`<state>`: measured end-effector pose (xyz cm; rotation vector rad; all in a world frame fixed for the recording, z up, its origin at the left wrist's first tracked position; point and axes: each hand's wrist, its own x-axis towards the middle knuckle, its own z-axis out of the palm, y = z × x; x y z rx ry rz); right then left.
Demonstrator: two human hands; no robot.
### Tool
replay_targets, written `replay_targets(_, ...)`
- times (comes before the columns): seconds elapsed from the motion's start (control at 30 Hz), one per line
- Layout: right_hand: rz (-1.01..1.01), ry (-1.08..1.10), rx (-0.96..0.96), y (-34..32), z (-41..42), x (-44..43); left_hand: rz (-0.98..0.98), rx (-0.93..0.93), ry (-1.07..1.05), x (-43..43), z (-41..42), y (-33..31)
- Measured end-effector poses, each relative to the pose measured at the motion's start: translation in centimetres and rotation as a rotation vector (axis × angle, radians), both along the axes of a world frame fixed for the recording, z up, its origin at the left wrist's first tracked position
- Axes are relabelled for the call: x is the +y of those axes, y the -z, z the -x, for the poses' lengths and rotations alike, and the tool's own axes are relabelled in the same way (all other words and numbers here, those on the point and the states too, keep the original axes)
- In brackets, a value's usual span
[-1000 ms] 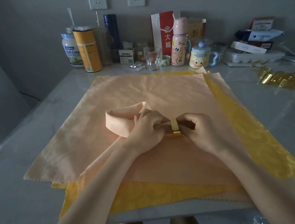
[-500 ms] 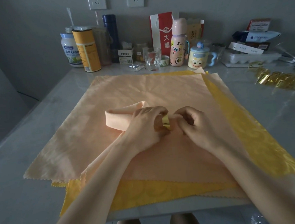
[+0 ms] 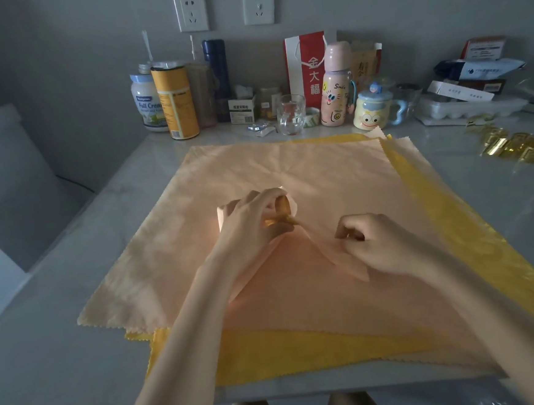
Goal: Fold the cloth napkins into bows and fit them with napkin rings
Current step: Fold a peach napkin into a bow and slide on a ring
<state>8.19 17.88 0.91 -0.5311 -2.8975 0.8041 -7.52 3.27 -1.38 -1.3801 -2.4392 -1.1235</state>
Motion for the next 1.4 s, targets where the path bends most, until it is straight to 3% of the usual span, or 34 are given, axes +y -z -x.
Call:
replay_targets(0.07, -0.081, -0.022, -0.135, -1.1, 0.6, -0.3, 0.013, -0.024, -0.003, 0.0, 0.2, 0.0)
replay_targets(0.1, -0.135, -0.018, -0.11, -1.4, 1.1, -0.3, 0.032, -0.019, -0.015, 0.0, 0.3, 0.0)
replay_targets(0.17, -0.19, 0.002, 0.135, -1.8, 2.6, -0.7, 0.063, -0.01, -0.045, -0.1, 0.2, -0.2)
replay_targets(0.23, -0.03, -0.012, 0.301, -1.7, 4.6, -1.0, 0.069, 0.002, -0.052, -0.3, -0.1, -0.5)
replay_targets(0.33, 0.184, -0.113, 0.181, -0.2, 7.0, -1.3, 0.061, 0.011, -0.04, -0.6, -0.4, -0.6)
replay_targets(0.53, 0.419, -0.181, 0.224, 1.0, 6.9, -1.4, 0.125, -0.158, -0.024, -0.2, 0.1, -0.1)
replay_targets(0.6, 0.321, -0.18, 0.17, 1.3, 7.1, -1.9, 0.153, -0.307, 0.023, -0.2, 0.5, 0.1)
replay_targets(0.67, 0.119, -0.168, 0.092, 1.5, 7.2, -2.4, 0.01, -0.514, 0.023, -0.5, 0.2, -0.6)
replay_targets(0.77, 0.011, -0.146, 0.116, 1.6, 7.0, -3.1, -0.154, -0.464, -0.132, -0.2, 0.6, -2.3)
replay_targets(0.87, -0.039, -0.078, 0.202, 2.3, 7.2, -3.5, 0.043, -0.385, -0.173, 1.5, 2.7, -3.6)
replay_targets(1.07, 0.065, 0.103, 0.288, 3.8, 7.3, -4.0, 0.239, -0.639, -0.142, 4.1, 4.0, -3.3)
replay_targets(1.2, 0.028, 0.111, 0.345, 3.3, 7.1, -3.8, 0.339, -0.534, -0.087, 4.3, 4.7, -3.0)
replay_targets(1.4, 0.024, 0.166, 0.404, 2.9, 7.0, -3.1, 0.269, -0.351, -0.067, 3.4, 4.4, -2.5)
